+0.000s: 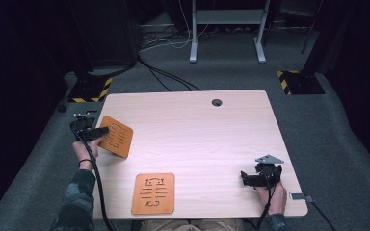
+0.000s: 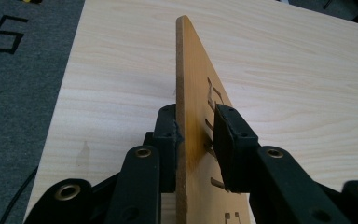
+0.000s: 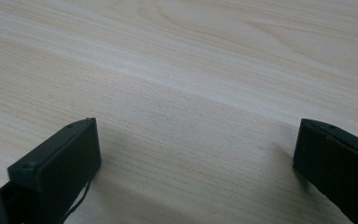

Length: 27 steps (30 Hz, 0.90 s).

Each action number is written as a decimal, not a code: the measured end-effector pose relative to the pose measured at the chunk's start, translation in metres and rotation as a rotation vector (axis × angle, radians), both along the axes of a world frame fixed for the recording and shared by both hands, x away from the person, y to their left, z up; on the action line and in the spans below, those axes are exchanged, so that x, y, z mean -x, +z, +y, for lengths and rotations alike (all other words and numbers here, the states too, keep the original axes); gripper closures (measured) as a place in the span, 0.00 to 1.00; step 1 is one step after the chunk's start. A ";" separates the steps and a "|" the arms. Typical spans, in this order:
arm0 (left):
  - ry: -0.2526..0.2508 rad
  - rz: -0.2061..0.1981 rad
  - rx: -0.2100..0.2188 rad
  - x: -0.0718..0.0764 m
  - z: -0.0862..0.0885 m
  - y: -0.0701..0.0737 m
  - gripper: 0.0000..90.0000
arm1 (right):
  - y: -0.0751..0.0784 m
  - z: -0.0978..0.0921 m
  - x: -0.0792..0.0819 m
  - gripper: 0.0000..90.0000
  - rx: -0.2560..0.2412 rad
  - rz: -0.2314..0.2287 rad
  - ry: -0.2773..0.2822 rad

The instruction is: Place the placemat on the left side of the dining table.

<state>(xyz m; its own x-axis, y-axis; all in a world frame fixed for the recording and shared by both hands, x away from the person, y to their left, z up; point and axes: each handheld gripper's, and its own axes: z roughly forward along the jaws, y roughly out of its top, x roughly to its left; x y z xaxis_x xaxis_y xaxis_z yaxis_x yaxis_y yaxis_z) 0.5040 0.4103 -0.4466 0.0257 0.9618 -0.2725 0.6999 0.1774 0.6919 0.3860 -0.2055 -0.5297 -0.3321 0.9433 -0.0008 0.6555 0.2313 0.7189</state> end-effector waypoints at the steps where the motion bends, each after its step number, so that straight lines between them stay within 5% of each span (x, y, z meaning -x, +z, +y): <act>1: -0.001 0.003 -0.005 0.000 0.000 0.000 0.78 | 0.000 0.000 0.000 0.00 0.000 0.000 0.000; 27: 0.003 0.000 0.003 -0.006 0.012 -0.015 0.71 | 0.000 0.000 0.000 0.00 0.000 0.000 -0.001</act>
<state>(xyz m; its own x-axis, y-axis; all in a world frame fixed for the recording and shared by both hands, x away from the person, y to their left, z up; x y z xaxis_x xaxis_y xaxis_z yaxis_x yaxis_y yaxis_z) 0.5099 0.4219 -0.4612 0.0224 0.9610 -0.2757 0.6993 0.1821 0.6913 0.3860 -0.2055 -0.5298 -0.3314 0.9435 -0.0006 0.6556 0.2308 0.7190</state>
